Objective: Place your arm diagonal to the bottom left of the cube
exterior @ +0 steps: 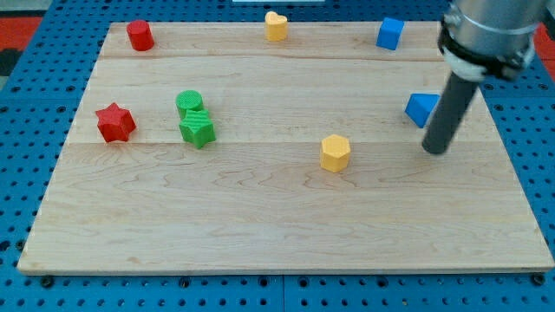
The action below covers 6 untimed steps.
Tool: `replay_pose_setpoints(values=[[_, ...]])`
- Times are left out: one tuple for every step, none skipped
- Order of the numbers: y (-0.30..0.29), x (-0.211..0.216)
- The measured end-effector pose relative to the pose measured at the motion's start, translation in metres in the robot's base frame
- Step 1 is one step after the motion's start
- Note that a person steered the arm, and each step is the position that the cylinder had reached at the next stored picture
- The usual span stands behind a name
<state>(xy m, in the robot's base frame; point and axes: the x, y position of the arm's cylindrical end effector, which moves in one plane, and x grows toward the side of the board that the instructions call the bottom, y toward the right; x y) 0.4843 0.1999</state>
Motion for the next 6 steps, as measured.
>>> replay_pose_setpoints(values=[[-0.044,0.023],[-0.094,-0.007],[-0.051,-0.011],[-0.03,-0.025],[-0.047,-0.111],[-0.122,-0.139]])
